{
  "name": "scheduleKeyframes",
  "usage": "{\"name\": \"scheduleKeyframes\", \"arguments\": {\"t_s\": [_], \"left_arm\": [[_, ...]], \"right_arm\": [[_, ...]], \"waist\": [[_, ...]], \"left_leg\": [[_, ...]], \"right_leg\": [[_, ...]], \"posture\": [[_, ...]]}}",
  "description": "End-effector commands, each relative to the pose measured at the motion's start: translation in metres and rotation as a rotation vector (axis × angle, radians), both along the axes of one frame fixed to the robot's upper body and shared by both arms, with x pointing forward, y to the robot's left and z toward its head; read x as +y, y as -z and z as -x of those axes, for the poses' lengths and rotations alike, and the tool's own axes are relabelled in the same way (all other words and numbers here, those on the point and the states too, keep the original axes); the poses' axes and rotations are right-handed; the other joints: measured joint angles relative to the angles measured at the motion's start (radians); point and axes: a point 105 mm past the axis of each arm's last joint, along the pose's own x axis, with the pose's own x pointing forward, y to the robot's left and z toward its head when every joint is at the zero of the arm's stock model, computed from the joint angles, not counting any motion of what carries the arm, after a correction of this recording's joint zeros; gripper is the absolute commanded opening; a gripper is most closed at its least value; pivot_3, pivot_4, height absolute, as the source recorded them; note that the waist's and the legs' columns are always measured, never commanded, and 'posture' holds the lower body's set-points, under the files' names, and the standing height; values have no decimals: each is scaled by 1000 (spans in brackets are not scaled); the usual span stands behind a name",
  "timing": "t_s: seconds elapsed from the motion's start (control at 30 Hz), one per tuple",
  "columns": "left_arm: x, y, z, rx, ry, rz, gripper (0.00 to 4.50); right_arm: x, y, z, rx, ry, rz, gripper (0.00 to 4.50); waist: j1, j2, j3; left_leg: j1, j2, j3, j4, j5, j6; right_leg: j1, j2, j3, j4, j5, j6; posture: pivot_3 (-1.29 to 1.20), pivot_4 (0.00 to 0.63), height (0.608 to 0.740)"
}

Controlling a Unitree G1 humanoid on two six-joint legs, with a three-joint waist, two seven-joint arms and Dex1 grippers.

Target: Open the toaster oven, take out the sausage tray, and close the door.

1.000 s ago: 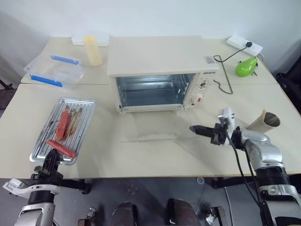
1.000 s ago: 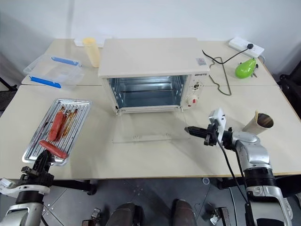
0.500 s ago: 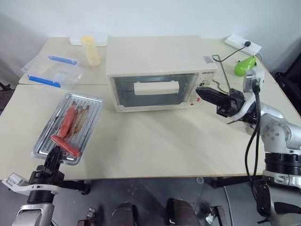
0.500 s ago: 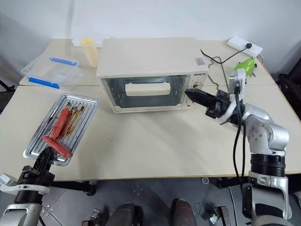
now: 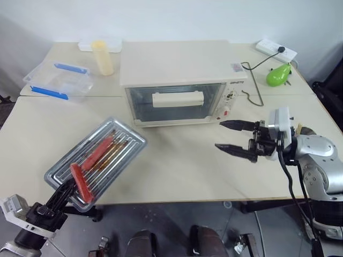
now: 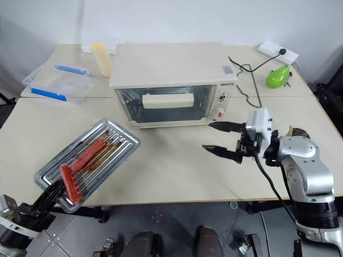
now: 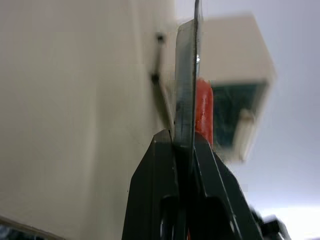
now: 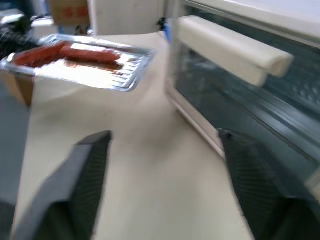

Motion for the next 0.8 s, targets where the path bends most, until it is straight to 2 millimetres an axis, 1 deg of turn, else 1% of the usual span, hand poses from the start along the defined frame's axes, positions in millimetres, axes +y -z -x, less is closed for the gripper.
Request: {"name": "scheduleKeyframes", "arguments": {"t_s": [0.03, 0.1, 0.17, 0.23, 0.33, 0.47, 0.53, 0.57, 0.6, 0.7, 0.8], "left_arm": [[-1, -9, -2, -34, 86, 2, 0], [-3, -8, -9, -1, 149, -15, 0], [-10, -8, -18, 23, 232, -38, 0], [-15, -10, -24, 35, 290, -58, 0], [-27, -15, -39, 33, 366, -96, 0], [-43, -20, -55, 25, 452, -125, 0], [-57, -17, -65, 53, 514, -141, 0], [-60, -15, -67, 68, 538, -148, 0], [-64, -12, -74, 89, 547, -149, 0], [-85, -14, -96, 103, 613, -157, 0], [-94, -12, -112, 138, 612, -155, 0]], "right_arm": [[-4, -4, 11, -71, -26, 29, 4493], [-11, -1, 12, -28, -13, 29, 4493], [-19, 2, 13, -4, 11, 37, 4493], [-23, 4, 15, -1, 23, 47, 4493], [-29, 7, 18, 2, 56, 47, 4493], [-31, 12, 25, 13, 74, 55, 4493], [-33, 15, 28, 18, 84, 58, 4493], [-32, 15, 30, 18, 86, 59, 4493], [-32, 16, 31, 20, 91, 60, 4493], [-34, 17, 37, 27, 113, 63, 4493], [-34, 18, 41, 32, 128, 60, 4493]], "waist": [[2, 0, 0], [2, 1, 0], [4, 1, 1], [3, 1, 1], [2, 1, 1], [2, 2, 1], [2, 2, 1], [3, 2, 1], [3, 2, 1], [11, 2, 1], [17, 2, 1]], "left_leg": [[0, 0, -1, 0, 0, 0], [0, 3, 0, 0, 0, 0], [0, 3, -1, 0, 0, 0], [0, 3, -1, 0, 0, 0], [0, 3, -1, 0, 0, 0], [0, 3, 0, -1, 0, 0], [0, 3, 0, -1, 0, 0], [0, 2, 0, -1, 0, 0], [0, 1, 0, -1, 0, -1], [0, -1, 0, 0, 0, -1], [0, -2, -1, 0, 1, -1]], "right_leg": [[0, 0, 0, 0, 0, 0], [0, 0, 1, 1, 0, 0], [0, 0, 1, 1, 0, 0], [0, -1, 1, 1, 0, 0], [0, -1, 1, 2, 0, 0], [0, -1, 1, 2, 0, 0], [-1, -1, 1, 2, 0, 0], [-1, -1, 1, 3, 0, 0], [-1, -1, 1, 3, 0, 0], [-1, -1, 2, 4, 0, 1], [0, -1, 2, 4, 1, 2]], "posture": [[0, 150, 740], [0, 150, 740], [0, 150, 740], [0, 150, 740], [0, 150, 740], [0, 150, 740], [0, 150, 740], [0, 150, 740], [0, 150, 740], [0, 150, 740], [0, 150, 740]]}}
